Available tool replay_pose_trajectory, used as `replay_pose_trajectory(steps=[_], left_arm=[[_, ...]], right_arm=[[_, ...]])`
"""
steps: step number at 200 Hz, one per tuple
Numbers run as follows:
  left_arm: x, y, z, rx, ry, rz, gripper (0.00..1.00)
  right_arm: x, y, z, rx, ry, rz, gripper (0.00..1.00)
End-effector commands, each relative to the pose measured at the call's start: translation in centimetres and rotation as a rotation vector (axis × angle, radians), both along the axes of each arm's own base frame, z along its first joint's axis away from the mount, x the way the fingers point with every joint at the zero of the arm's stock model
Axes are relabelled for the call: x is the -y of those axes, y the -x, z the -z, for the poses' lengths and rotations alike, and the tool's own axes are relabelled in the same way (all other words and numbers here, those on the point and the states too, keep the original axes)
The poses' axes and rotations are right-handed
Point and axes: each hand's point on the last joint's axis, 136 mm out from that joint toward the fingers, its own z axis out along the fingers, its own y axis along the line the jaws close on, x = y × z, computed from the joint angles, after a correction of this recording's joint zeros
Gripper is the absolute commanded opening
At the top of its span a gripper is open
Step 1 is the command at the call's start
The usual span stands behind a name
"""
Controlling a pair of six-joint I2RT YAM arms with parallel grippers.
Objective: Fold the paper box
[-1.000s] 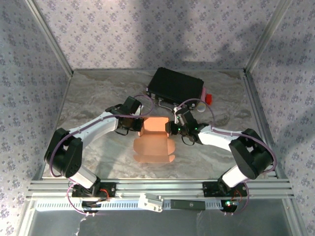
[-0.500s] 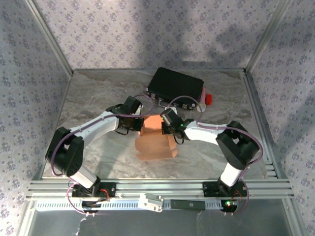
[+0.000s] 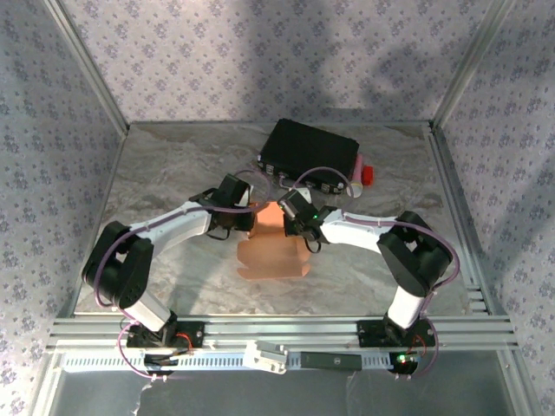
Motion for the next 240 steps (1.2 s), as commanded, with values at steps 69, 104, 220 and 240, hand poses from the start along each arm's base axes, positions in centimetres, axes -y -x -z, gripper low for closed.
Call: replay_pose_trajectory(steps=[69, 104, 220, 240], left_arm=[[0.7, -0.9, 0.8, 0.062, 0.051, -0.002, 0.20], [0.7, -0.9, 1.7, 0.053, 0.041, -0.009, 0.21], [1.3, -0.1, 3.5, 0.097, -0.043, -0.030, 0.00], [0.9, 0.2, 3.6, 0.123, -0.121, -0.060, 0.00]], right_arm=[[-0.6, 0.8, 1.6, -0.110, -0.011, -0.045, 0.00], [-0.6, 0.7, 1.6, -0.117, -0.011, -0.043, 0.00], [-0.9, 0.6, 1.5, -0.132, 0.000, -0.034, 0.00], [-0.8, 0.6, 1.4, -0.129, 0.007, -0.028, 0.00]])
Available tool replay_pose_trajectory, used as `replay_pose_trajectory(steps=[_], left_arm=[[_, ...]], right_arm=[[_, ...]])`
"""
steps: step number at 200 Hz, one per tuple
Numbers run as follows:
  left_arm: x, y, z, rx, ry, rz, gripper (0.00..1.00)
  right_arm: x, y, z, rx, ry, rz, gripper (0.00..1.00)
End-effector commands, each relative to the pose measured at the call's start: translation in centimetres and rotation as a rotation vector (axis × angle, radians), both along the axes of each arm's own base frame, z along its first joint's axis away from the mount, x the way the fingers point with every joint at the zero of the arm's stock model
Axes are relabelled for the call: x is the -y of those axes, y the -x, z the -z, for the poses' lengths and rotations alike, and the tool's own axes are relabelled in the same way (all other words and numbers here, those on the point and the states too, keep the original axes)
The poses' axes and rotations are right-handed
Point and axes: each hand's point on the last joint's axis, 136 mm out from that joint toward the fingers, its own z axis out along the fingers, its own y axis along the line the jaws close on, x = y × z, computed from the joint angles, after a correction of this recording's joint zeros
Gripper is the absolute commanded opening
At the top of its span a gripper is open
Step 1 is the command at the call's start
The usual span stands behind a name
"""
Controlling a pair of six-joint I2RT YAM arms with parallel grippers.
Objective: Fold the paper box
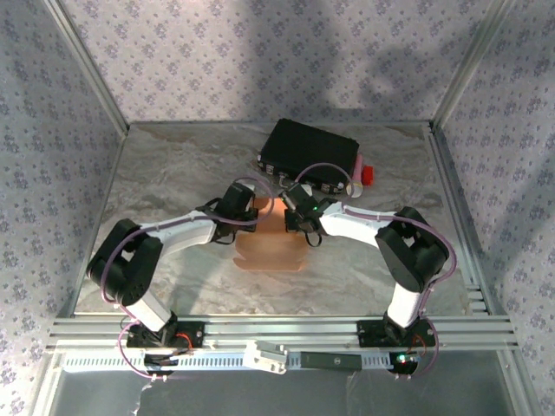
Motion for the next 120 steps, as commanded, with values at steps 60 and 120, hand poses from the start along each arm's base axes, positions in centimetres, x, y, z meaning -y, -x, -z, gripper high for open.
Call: replay_pose_trajectory(steps=[60, 120], left_arm=[[0.6, 3.3, 4.1, -0.081, -0.070, 0.010, 0.14], [0.5, 3.8, 4.8, -0.090, -0.067, 0.013, 0.12]], right_arm=[[-0.7, 1.1, 1.3, -0.065, 0.008, -0.032, 0.00], [-0.9, 0.9, 1.1, -0.063, 0.000, -0.030, 0.00]])
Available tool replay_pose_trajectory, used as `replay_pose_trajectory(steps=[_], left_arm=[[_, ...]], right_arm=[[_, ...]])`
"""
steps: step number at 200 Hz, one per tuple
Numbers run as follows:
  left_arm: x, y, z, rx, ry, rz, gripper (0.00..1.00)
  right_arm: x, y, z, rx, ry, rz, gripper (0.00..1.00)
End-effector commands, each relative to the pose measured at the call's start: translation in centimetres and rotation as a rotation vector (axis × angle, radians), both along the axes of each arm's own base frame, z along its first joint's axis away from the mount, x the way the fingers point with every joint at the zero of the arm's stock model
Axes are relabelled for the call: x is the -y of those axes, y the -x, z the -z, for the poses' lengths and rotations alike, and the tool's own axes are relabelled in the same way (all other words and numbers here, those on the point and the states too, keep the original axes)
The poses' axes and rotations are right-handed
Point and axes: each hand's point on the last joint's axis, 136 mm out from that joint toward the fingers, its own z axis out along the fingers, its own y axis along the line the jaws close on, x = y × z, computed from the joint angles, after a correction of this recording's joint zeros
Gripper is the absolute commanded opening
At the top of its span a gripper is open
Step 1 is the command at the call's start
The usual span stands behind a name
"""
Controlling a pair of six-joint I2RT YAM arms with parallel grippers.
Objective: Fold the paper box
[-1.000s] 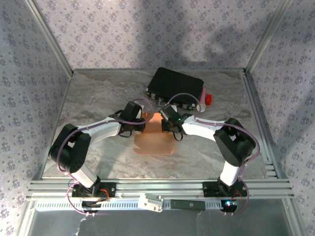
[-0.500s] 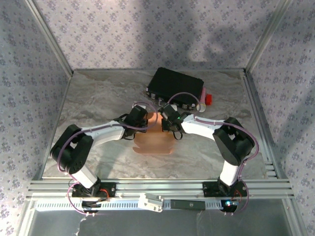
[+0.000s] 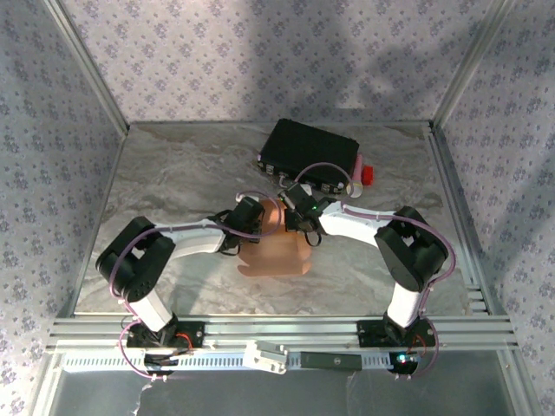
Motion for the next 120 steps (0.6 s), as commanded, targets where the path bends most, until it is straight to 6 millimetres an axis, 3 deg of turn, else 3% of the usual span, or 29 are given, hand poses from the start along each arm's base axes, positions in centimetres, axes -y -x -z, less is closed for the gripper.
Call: replay_pose_trajectory(steps=[1, 34, 66, 79, 120], left_arm=[[0.4, 2.0, 1.8, -0.084, 0.001, 0.049, 0.12], [0.3, 1.8, 1.6, -0.073, -0.018, 0.042, 0.03], [0.1, 1.7, 1.0, -0.045, -0.060, 0.021, 0.08], [-0.3, 1.5, 0.9, -0.037, -0.071, -0.007, 0.00], [-0.9, 1.4, 1.1, 0.009, -0.160, -0.120, 0.00]], right_arm=[[-0.8, 1.0, 1.2, -0.060, -0.001, -0.035, 0.00], [-1.0, 1.1, 1.1, -0.059, -0.004, -0.044, 0.00], [-1.1, 1.3, 1.3, -0.060, 0.008, -0.047, 0.00], [-1.0, 1.4, 1.3, -0.060, 0.013, -0.046, 0.00], [-1.2, 1.5, 1.2, -0.064, 0.015, -0.044, 0.00]])
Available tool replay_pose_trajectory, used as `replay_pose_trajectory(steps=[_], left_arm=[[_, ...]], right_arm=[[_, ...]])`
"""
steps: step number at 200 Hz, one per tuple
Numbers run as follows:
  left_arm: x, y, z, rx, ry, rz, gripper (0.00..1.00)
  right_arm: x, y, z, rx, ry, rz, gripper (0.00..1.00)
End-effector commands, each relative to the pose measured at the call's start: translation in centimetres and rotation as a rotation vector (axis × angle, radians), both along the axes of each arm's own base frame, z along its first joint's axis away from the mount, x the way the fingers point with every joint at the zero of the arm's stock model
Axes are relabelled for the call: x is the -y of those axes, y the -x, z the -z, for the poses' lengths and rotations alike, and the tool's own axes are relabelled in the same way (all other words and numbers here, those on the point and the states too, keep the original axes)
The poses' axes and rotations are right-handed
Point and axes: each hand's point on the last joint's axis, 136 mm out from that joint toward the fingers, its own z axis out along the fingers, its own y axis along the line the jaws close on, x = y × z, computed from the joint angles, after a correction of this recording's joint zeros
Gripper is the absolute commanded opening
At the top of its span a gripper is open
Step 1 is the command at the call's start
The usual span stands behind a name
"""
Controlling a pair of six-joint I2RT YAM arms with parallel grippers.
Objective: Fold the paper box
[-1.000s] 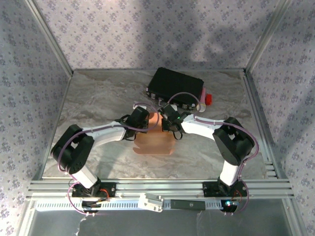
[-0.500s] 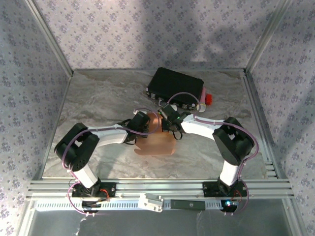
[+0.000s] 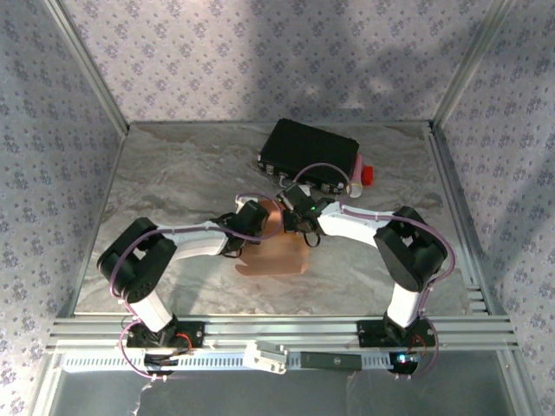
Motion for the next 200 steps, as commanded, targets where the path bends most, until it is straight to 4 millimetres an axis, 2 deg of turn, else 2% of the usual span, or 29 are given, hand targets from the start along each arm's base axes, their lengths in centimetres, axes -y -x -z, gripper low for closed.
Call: replay_pose_trajectory(steps=[1, 21, 43, 66, 87, 98, 118, 179, 189, 200], left_arm=[[-0.4, 1.1, 1.2, -0.029, -0.113, -0.044, 0.00], [-0.4, 1.2, 1.4, -0.010, -0.159, -0.085, 0.00], [0.0, 1.3, 1.0, -0.010, -0.130, -0.081, 0.00], [0.8, 1.4, -0.7, 0.011, -0.075, -0.036, 0.25], [1.3, 1.3, -2.6, 0.039, -0.026, 0.009, 0.38], [1.6, 1.2, -3.2, 0.034, -0.004, 0.032, 0.41], [1.8, 0.9, -3.6, 0.027, 0.028, 0.055, 0.42], [1.0, 0.4, -2.9, -0.004, 0.040, 0.047, 0.39], [1.0, 0.3, -3.0, -0.001, 0.040, 0.050, 0.35], [1.1, 0.2, -2.9, -0.002, 0.039, 0.054, 0.24]], right_arm=[[-0.7, 1.2, 1.2, -0.060, 0.016, -0.031, 0.00], [-0.9, 1.3, 1.4, -0.068, 0.018, -0.035, 0.00], [-0.7, 1.3, 1.3, -0.069, 0.020, -0.035, 0.00], [-0.3, 1.3, 1.4, -0.069, 0.022, -0.030, 0.00], [-0.4, 1.3, 1.5, -0.068, 0.017, -0.031, 0.00], [-0.4, 1.2, 1.6, -0.069, 0.018, -0.030, 0.00], [-0.6, 1.2, 1.5, -0.070, 0.013, -0.032, 0.00], [-0.4, 1.2, 1.3, -0.071, 0.018, -0.034, 0.00], [-0.6, 1.2, 1.2, -0.068, 0.015, -0.038, 0.00], [-0.6, 1.1, 1.2, -0.068, 0.014, -0.037, 0.00]])
